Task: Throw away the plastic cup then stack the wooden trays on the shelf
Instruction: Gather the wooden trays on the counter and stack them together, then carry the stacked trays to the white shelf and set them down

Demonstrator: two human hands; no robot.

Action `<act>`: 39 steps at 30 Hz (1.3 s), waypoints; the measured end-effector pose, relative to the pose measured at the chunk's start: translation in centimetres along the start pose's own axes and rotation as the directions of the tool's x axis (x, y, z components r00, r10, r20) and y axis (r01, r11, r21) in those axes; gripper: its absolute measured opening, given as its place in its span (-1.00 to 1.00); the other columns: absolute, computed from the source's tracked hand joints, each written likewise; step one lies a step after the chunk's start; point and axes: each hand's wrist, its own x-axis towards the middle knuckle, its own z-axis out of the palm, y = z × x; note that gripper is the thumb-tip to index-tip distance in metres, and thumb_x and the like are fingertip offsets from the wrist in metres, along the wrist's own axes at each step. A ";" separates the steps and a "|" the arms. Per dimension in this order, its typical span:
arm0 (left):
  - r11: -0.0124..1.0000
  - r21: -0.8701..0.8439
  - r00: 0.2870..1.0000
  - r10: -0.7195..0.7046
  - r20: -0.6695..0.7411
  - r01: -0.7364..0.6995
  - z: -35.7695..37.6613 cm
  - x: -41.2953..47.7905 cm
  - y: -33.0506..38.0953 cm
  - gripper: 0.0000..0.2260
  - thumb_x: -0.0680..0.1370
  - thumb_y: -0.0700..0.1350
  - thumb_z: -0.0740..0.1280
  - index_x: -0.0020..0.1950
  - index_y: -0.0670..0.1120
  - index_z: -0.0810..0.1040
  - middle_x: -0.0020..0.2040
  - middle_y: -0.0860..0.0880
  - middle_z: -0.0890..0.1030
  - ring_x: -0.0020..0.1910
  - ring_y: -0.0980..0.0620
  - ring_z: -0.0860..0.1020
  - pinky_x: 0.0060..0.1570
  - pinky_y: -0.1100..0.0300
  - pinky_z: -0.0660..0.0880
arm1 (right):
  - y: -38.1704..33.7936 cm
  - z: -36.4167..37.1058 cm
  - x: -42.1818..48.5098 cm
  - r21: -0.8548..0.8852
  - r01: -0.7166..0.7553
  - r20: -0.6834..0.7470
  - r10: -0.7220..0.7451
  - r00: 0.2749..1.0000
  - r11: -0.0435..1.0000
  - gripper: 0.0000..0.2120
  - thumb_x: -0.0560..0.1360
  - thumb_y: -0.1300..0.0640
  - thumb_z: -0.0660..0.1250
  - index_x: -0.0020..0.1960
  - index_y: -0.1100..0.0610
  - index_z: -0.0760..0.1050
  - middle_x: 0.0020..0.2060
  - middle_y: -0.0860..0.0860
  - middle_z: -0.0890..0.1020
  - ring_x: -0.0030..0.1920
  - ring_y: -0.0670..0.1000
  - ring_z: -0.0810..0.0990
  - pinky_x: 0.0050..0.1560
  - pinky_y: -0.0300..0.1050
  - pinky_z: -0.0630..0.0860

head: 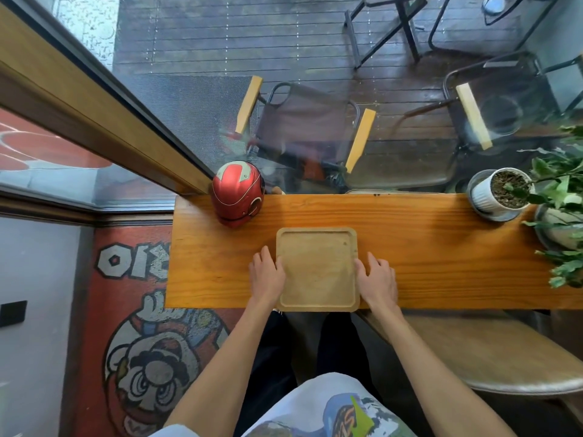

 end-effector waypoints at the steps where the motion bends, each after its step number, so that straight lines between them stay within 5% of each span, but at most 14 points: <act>1: 0.997 -0.058 0.998 -0.041 0.038 0.044 0.1 0.0 0.0 -0.46 0.67 0.04 0.11 0.58 -0.17 0.08 0.54 -0.20 0.20 0.51 -0.18 0.19 0.45 -0.10 0.20 | 0.0 0.1 0.2 0.053 -0.006 0.029 0.004 1.000 0.999 -0.39 0.62 -0.24 0.08 0.56 0.06 0.21 0.42 0.12 0.39 0.39 0.14 0.36 0.32 0.11 0.39; 5: 0.961 -0.200 0.967 -0.149 0.207 0.191 1.2 0.6 0.3 -0.44 0.64 0.09 0.17 0.53 -0.20 0.19 0.50 -0.19 0.22 0.45 -0.17 0.28 0.43 -0.11 0.28 | -1.3 1.6 0.3 0.360 -0.178 0.232 0.097 0.968 0.916 -0.34 0.58 -0.26 0.16 0.55 0.09 0.22 0.45 0.13 0.34 0.41 0.17 0.36 0.40 0.13 0.36; 9: 0.912 -0.269 0.943 -0.261 0.205 0.311 2.0 0.7 0.9 -0.29 0.57 0.20 0.24 0.54 -0.21 0.14 0.52 -0.18 0.15 0.49 -0.21 0.19 0.44 -0.15 0.25 | -2.8 1.8 0.4 0.381 -0.340 0.291 0.237 0.927 0.860 -0.28 0.54 -0.28 0.22 0.55 0.07 0.13 0.48 0.16 0.22 0.47 0.26 0.20 0.42 0.14 0.21; 15: 0.851 -0.335 0.906 -0.322 0.276 0.404 0.9 2.2 0.0 -0.24 0.55 0.34 0.12 0.55 -0.18 0.17 0.55 -0.18 0.14 0.52 -0.22 0.15 0.46 -0.22 0.19 | -1.5 2.0 2.0 0.492 -0.417 0.365 0.253 0.896 0.764 -0.01 0.20 -0.63 0.10 0.44 -0.04 0.20 0.39 0.14 0.39 0.36 0.22 0.37 0.37 0.26 0.36; 19: 0.778 -0.451 0.887 -0.290 0.359 0.436 0.6 3.2 -1.9 -0.15 0.32 0.39 0.30 0.46 -0.09 0.26 0.43 -0.14 0.33 0.36 -0.19 0.37 0.33 -0.24 0.38 | -3.2 1.1 0.1 0.482 -0.386 0.333 0.242 0.911 0.787 -0.19 0.46 -0.50 0.00 0.44 0.08 0.18 0.39 0.20 0.36 0.36 0.25 0.36 0.37 0.19 0.32; 22: 0.737 -0.516 0.888 -0.262 0.379 0.438 -0.5 2.7 -2.9 -0.24 0.35 0.32 0.40 0.38 -0.05 0.26 0.39 -0.13 0.36 0.29 -0.17 0.43 0.29 -0.23 0.44 | -3.8 1.5 -1.3 0.494 -0.332 0.293 0.206 0.934 0.804 -0.27 0.52 -0.43 -0.01 0.44 0.09 0.18 0.38 0.22 0.37 0.33 0.24 0.37 0.33 0.18 0.35; 30: 0.753 -0.609 0.936 -0.028 0.352 0.251 -5.6 -1.5 -0.3 -0.52 0.61 0.01 0.32 0.39 -0.16 0.21 0.24 -0.10 0.48 0.10 -0.03 0.52 0.04 0.01 0.51 | -5.0 -1.1 -6.2 0.700 -0.123 0.149 0.024 0.989 0.704 -0.55 0.59 -0.27 0.01 0.24 0.07 0.13 0.28 0.18 0.44 0.19 0.11 0.47 0.22 0.11 0.47; 34: 0.783 -0.613 0.928 0.144 0.344 0.106 -8.2 -4.8 3.3 -0.51 0.62 0.00 0.30 0.43 -0.16 0.19 0.27 -0.12 0.49 0.04 0.01 0.55 -0.08 0.09 0.53 | -4.9 -4.7 -10.5 0.808 -0.036 0.009 0.049 0.999 0.588 -0.55 0.64 -0.14 0.02 0.36 0.16 0.14 0.28 0.21 0.47 0.20 0.16 0.50 0.18 0.10 0.46; 39: 0.753 -0.646 0.771 0.482 0.416 -0.123 -9.7 -11.5 8.6 -0.46 0.58 0.04 0.29 0.51 0.00 0.18 0.28 -0.09 0.51 0.19 -0.12 0.56 0.06 -0.01 0.57 | -1.7 -10.8 -16.3 0.838 0.066 -0.155 0.121 0.981 0.541 -0.49 0.68 -0.07 0.01 0.57 0.12 0.13 0.45 0.07 0.36 0.47 0.13 0.32 0.23 -0.24 0.23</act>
